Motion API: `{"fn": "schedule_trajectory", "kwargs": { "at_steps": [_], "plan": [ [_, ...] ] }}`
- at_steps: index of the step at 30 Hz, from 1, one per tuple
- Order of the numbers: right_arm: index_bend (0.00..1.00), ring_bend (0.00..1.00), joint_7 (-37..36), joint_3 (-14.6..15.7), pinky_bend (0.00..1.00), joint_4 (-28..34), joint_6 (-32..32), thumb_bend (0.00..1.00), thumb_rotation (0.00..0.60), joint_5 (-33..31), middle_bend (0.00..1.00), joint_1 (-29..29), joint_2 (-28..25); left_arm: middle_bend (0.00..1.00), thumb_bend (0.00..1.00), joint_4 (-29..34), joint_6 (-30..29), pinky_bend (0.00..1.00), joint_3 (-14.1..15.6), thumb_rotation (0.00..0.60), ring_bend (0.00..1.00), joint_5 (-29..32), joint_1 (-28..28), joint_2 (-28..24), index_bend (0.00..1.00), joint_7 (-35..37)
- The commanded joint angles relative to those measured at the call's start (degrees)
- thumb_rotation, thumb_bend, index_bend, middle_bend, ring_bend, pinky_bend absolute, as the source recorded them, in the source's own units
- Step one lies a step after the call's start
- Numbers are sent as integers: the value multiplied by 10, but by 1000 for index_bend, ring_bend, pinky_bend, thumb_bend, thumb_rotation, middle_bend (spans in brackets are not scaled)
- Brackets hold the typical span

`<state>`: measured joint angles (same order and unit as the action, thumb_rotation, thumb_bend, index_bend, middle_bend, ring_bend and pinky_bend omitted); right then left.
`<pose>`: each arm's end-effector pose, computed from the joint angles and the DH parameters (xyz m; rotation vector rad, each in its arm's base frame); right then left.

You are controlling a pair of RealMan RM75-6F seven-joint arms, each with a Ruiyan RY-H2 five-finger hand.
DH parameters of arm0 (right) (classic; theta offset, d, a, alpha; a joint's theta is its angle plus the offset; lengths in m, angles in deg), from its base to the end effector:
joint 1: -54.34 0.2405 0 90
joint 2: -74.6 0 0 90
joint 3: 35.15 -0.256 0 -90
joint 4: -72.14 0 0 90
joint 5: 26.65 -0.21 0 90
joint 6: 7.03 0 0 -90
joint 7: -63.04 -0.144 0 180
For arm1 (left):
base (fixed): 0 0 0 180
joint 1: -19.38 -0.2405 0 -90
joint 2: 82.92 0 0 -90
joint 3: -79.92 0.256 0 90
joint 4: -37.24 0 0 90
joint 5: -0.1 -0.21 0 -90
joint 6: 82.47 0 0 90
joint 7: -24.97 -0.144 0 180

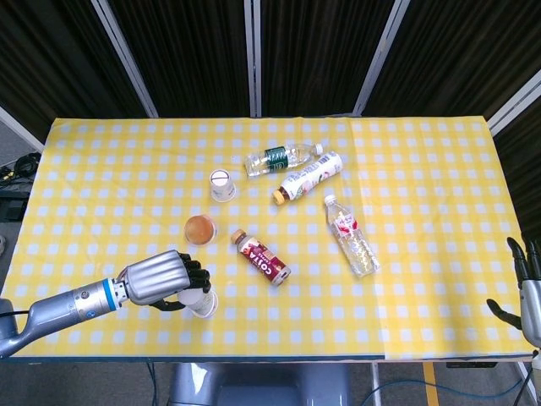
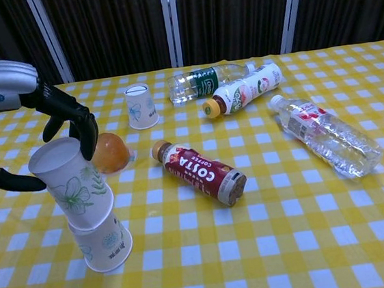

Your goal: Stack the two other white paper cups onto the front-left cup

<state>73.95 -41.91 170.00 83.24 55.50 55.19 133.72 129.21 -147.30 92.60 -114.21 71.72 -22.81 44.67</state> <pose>-0.3078 -0.1710 0.2026 1.2646 -0.7253 0.7753 -0.1452 0.2811 0.0864 -2.5956 -0.5653 -1.0393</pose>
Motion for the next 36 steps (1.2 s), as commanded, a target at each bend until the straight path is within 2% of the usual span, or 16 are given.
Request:
{"fn": "schedule_trajectory", "kwargs": {
  "at_steps": [1,12,19,20,22,24,25,27,32,36],
  "plan": [
    [0,0,-2,-1,0,0,2,0,600,0,0,-1,-1,360,307,1,3,504,0,600,378,-4,0,0,461,-8],
    [0,0,-8,-1,0,1,5,0,600,0,0,-3,-4,343,307,-2,23,470,-3,600,378,-5,-6,9,445,-55],
    [0,0,-10,-2,0,1,6,0,600,0,0,-4,-5,321,294,-4,38,441,-4,600,363,1,-7,22,424,-57],
    [0,0,-10,-1,0,1,5,0,600,0,0,-4,-5,288,264,-4,40,406,-3,600,333,1,-6,22,398,-56],
    [0,0,-10,-1,0,0,5,0,600,0,0,-4,-5,161,165,-3,49,301,-1,600,211,3,-6,21,270,-57],
    [0,0,-10,-1,0,0,4,0,600,0,0,-3,-5,18,36,0,61,161,1,600,40,6,-4,20,58,-63],
    [0,0,-10,-1,0,0,4,0,600,0,0,-3,-5,1,14,2,68,127,2,600,12,9,-3,19,19,-65],
    [0,0,-9,-1,0,1,5,0,600,-1,0,-4,-5,0,0,5,72,78,1,600,0,14,-3,19,0,-60],
    [0,0,-9,-1,0,0,4,0,600,-1,0,-4,-5,0,0,5,69,59,-2,600,0,18,-4,16,0,-59],
    [0,0,-10,-1,0,0,4,0,600,-1,0,-3,-5,0,0,-6,55,54,-25,600,0,47,-11,18,0,-58]
  ]
}}
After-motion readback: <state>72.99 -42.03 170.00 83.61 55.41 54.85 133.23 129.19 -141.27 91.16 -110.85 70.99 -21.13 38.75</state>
